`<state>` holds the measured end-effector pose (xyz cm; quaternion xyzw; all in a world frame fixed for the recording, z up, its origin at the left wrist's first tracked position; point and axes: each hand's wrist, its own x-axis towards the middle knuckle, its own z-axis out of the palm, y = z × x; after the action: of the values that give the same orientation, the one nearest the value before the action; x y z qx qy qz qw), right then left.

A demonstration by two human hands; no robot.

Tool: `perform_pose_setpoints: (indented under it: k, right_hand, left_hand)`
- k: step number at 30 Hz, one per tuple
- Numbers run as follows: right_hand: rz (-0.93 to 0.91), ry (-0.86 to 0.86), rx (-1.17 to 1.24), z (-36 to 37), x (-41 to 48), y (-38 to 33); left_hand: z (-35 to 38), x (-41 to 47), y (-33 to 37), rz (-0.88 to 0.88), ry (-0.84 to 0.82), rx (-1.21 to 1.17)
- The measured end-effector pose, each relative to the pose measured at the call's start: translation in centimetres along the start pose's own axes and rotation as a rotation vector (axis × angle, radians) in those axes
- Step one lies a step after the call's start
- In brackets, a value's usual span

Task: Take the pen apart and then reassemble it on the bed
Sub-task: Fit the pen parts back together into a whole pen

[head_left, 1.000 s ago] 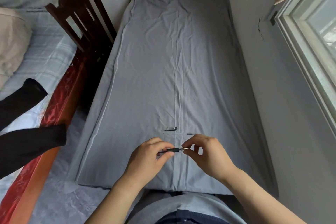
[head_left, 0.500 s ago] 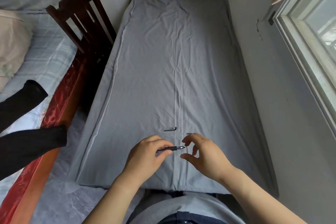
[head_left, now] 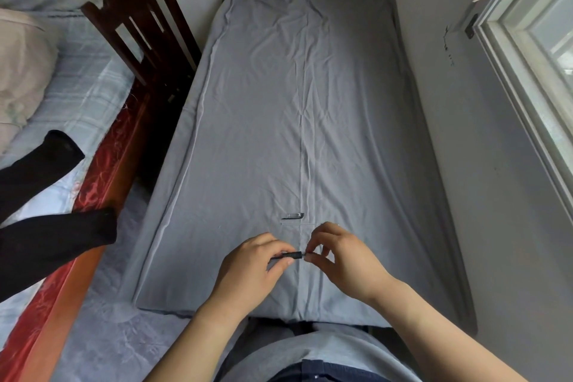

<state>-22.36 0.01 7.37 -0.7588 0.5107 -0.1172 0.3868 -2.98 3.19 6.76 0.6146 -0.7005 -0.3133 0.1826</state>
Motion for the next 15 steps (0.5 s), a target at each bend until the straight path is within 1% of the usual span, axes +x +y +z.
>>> perform_pose_setpoints:
  k: [11, 15]
  right_hand:
    - [-0.017, -0.009, -0.062, 0.01, 0.64, -0.1]
    - [-0.012, -0.021, -0.051, 0.05, 0.71, -0.04]
  left_hand:
    - [-0.4, 0.2, -0.56, -0.004, 0.014, 0.004]
    - [-0.56, 0.35, -0.89, -0.001, 0.008, 0.009]
